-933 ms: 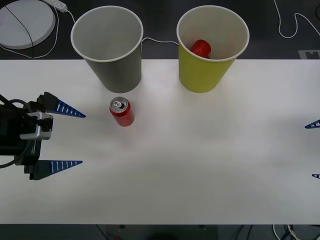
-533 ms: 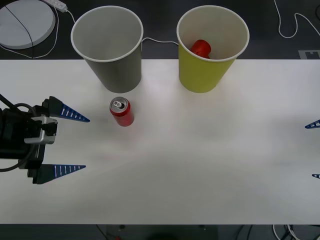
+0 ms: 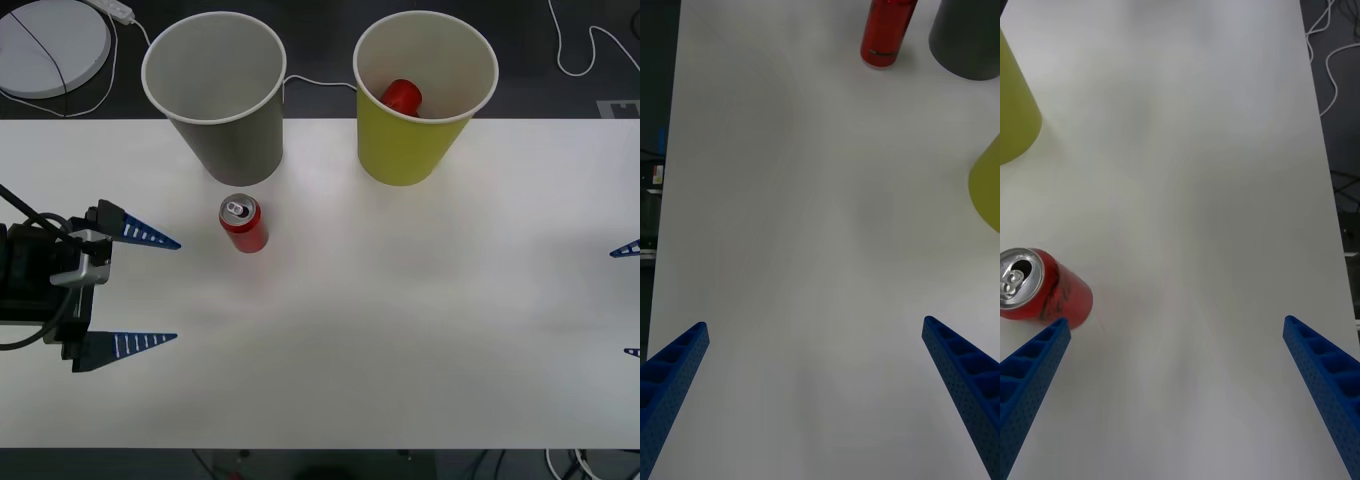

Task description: Put the can into the green bin and the plastic bottle into the gray bin

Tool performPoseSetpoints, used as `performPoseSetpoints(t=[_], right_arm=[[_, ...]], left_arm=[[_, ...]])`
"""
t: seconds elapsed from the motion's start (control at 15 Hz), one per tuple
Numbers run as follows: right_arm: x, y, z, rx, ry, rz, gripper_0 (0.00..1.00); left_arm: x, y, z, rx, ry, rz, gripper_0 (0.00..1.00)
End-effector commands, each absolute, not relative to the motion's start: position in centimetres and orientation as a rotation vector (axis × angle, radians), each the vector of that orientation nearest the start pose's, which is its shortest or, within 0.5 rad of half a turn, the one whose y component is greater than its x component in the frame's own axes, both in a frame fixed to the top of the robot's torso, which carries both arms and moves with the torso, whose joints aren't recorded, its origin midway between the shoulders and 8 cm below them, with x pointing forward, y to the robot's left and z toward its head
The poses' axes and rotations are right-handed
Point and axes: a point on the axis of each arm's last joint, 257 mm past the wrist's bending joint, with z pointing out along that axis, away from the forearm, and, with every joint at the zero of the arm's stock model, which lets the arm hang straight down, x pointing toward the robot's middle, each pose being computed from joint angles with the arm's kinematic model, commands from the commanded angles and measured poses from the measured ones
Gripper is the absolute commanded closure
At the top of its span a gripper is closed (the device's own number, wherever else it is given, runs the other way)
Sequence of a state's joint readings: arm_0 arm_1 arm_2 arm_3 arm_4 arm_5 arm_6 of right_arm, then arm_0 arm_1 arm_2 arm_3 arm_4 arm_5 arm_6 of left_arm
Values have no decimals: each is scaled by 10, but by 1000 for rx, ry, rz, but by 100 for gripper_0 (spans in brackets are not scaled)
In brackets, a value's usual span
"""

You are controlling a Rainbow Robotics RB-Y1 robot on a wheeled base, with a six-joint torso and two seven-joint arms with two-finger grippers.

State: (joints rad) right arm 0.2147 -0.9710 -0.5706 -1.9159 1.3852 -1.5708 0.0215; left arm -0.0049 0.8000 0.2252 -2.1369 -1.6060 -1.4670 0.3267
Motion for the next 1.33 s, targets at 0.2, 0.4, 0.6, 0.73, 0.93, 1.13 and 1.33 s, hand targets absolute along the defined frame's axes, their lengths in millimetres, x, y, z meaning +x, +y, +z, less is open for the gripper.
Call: performPoseSetpoints(t=[0.2,0.4,0.6,0.73,0.93,1.13,1.33], right_arm=[[314,-350,-143,-1749,1573,151,0],[314,-350,-143,-1749,1573,151,0],[314,-350,-143,-1749,1573,151,0],[314,-350,-143,-1749,1573,151,0],[314,-350,-143,-1749,1573,151,0],[314,-350,-143,-1749,1573,151,0],[314,-350,-143,-1749,1573,151,0]], left_arm=[[352,216,-173,1501,1622,-361,0],[356,218,-179,1365,1666,-377,0],[359,218,-186,1208,1705,-413,0],[364,214,-190,1094,1719,-435,0],[374,208,-200,944,1732,-429,0],[385,206,-210,829,1736,-386,0],[393,207,-218,718,1731,-339,0]])
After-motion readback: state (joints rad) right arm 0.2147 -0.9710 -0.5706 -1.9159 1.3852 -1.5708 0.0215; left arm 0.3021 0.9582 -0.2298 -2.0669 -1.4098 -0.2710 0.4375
